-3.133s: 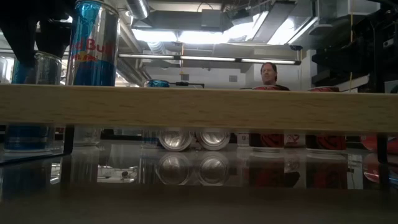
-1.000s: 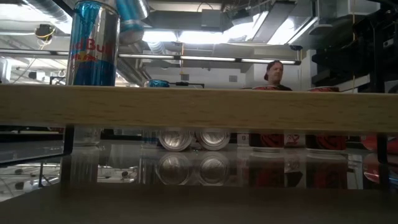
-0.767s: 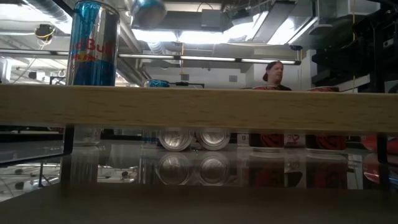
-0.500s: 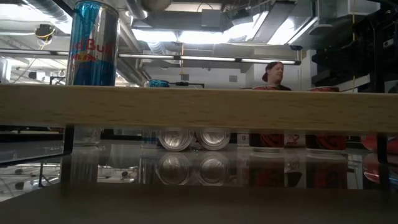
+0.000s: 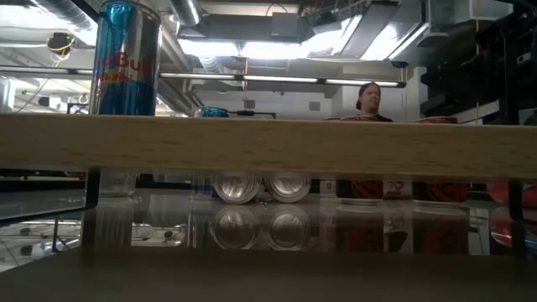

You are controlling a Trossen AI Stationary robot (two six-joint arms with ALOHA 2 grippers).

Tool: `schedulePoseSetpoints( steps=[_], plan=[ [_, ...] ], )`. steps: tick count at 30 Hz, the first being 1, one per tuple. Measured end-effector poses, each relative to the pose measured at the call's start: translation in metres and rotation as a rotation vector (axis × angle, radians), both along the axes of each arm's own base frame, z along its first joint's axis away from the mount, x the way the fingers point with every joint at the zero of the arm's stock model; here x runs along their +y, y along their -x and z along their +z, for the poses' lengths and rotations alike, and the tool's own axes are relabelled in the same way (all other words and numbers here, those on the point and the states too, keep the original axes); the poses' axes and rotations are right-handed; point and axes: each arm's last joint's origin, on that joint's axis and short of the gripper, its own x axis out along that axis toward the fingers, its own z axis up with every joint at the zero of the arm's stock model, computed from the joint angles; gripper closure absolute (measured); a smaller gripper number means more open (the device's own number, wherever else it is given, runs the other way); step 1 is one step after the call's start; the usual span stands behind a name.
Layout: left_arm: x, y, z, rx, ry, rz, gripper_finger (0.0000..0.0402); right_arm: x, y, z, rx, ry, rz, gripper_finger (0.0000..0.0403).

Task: Place canned beverage on shelf
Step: Put the left blue soda can on the shelf aligned with the other blue soda can

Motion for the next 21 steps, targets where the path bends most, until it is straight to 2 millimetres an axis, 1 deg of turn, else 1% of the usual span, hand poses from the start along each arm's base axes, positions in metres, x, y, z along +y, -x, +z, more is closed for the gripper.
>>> schedulePoseSetpoints(
  steps=[6,9,15,21],
  plan=[
    [-0.028,-0.003,-0.017,0.080,0.046,0.037,0.0191,0.000,0.000,0.000,0.000,0.000,0.000,0.0402],
    [-0.038,-0.003,-0.024,0.119,0.051,0.058,0.0191,0.000,0.000,0.000,0.001,0.000,0.000,0.0402],
    [-0.050,-0.002,-0.037,0.158,0.011,0.041,0.0188,0.000,0.000,-0.002,0.016,-0.001,0.000,0.0402],
    [-0.058,-0.004,-0.056,0.245,-0.073,0.029,0.0186,0.000,0.000,-0.002,0.019,-0.002,-0.001,0.0402]
  ],
)
